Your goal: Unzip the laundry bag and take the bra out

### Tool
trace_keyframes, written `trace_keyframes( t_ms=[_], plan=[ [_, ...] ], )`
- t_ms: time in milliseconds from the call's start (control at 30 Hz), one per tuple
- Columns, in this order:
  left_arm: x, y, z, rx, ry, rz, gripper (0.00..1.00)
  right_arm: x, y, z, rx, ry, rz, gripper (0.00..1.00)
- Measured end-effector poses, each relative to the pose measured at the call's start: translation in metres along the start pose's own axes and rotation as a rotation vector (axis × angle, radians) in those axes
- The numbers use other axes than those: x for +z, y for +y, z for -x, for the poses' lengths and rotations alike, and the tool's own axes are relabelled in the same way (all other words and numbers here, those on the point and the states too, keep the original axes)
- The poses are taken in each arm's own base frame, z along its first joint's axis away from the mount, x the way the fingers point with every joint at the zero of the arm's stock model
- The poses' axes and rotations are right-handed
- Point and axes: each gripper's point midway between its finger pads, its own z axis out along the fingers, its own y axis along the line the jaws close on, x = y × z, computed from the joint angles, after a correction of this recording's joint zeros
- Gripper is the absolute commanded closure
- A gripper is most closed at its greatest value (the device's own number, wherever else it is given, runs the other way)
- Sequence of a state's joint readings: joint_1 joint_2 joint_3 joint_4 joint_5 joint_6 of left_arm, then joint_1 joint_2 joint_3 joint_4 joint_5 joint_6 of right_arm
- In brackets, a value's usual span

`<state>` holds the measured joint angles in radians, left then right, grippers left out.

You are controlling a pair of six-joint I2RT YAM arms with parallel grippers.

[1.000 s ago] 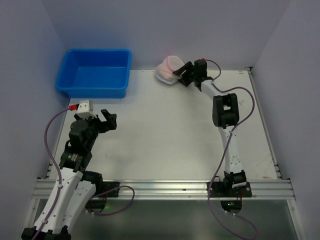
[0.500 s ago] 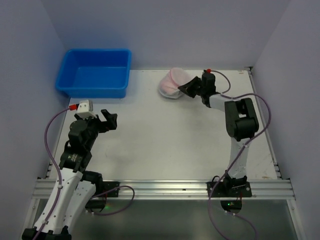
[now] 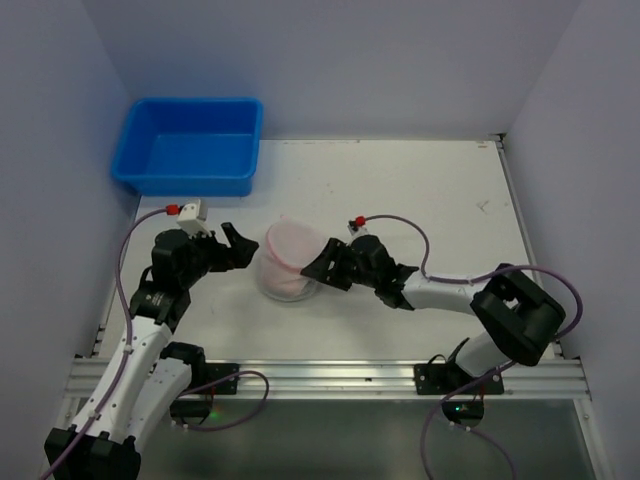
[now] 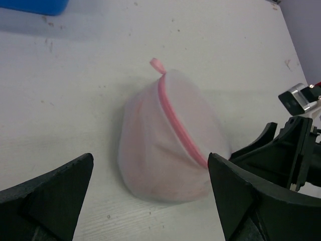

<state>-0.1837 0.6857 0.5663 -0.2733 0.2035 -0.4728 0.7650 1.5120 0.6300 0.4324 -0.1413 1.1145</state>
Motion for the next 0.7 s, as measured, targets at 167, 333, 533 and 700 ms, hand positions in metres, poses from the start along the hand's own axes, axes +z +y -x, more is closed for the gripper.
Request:
trace_keyframes(
  t_ms=[167, 333, 533, 700],
  plan=[
    [-0.004, -0.009, -0.015, -0.05, 0.061, -0.049, 0.0, -0.004, 0.025, -0.06, -0.136, 0.13, -0.01, 0.12],
    [-0.008, -0.013, -0.022, -0.1, 0.092, -0.058, 0.0, -0.035, 0.061, -0.047, -0.236, 0.095, 0.027, 0.07],
    [0.001, -0.001, -0.04, -0.17, 0.163, -0.001, 0.02, -0.084, 0.069, -0.01, -0.3, -0.051, 0.035, 0.06],
    [0.013, 0.017, -0.064, -0.22, 0.248, 0.084, 0.05, -0.108, 0.036, 0.0, -0.303, -0.113, -0.019, 0.06]
  ],
)
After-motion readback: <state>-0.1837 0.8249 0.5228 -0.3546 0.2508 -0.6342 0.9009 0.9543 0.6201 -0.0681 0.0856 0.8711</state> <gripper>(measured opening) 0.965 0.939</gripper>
